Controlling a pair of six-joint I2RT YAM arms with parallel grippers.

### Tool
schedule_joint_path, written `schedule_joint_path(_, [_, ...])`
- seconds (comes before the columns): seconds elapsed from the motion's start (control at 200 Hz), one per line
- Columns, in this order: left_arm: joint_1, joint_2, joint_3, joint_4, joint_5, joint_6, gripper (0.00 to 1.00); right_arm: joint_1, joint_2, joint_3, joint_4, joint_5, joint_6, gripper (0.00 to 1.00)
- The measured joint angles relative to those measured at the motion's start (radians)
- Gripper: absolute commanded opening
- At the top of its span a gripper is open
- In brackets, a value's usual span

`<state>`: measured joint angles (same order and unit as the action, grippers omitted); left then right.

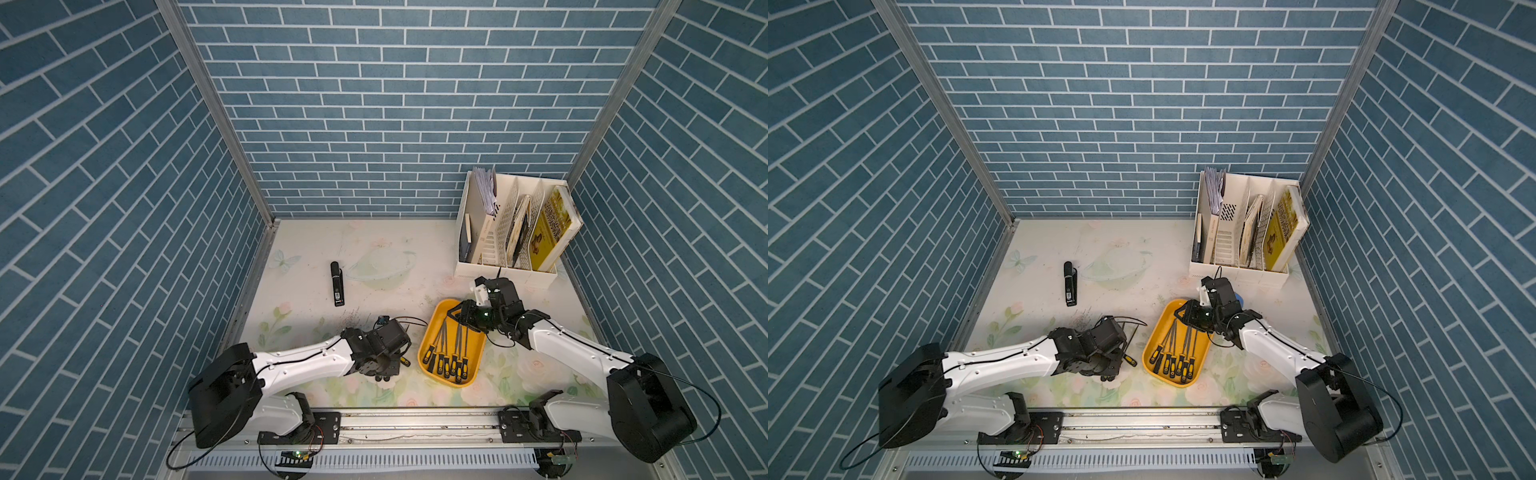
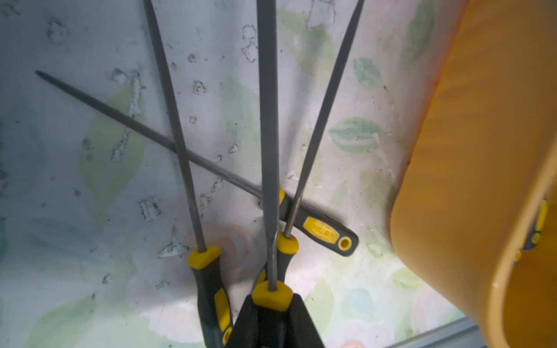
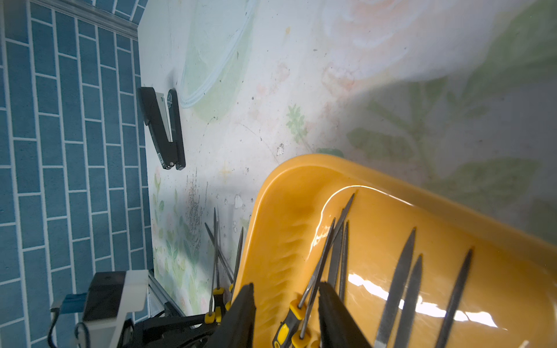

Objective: Put the file tool into the storage box
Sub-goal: Pick up the file tool from the center of the board.

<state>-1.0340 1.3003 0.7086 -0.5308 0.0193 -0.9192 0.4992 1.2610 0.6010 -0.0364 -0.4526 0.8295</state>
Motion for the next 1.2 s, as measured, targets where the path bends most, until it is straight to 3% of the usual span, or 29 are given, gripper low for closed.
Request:
schedule_joint_path(0.13, [0.0,-0.082,0.021,-0.008,0.027,0.033,0.13,0.023,0.0,0.0,0.071,-0.051,0.012,0.54])
schedule_joint_path(0.63, [-0.007,-0.145,0.039,0.022,0.106,0.079,0.12,0.242,0.178,0.061,0.351,-0.121,0.117,0.51])
schedule_joint_path(0.75, [-0.008,-0.144,0.039,0.023,0.106,0.079,0.12,0.272,0.213,0.07,0.376,-0.12,0.138,0.43])
schedule_joint_path(0.965, [-0.011,-0.143,0.039,0.029,0.106,0.079,0.15,0.301,0.246,0.082,0.389,-0.114,0.174,0.09])
schedule_joint_path(0.995, [-0.011,-0.143,0.039,0.029,0.105,0.079,0.17,0.301,0.246,0.082,0.388,-0.109,0.178,0.04])
schedule_joint_path(1.05, [-0.011,-0.143,0.039,0.028,0.105,0.08,0.3,0.301,0.246,0.083,0.391,-0.112,0.217,0.0])
schedule_joint_path(1.145, [-0.012,-0.15,0.039,0.032,0.108,0.082,0.74,0.298,0.237,0.088,0.376,-0.093,0.204,0.0])
schedule_joint_path(1.2, [-0.012,-0.163,0.039,0.031,0.109,0.082,0.88,0.291,0.221,0.087,0.345,-0.083,0.197,0.0])
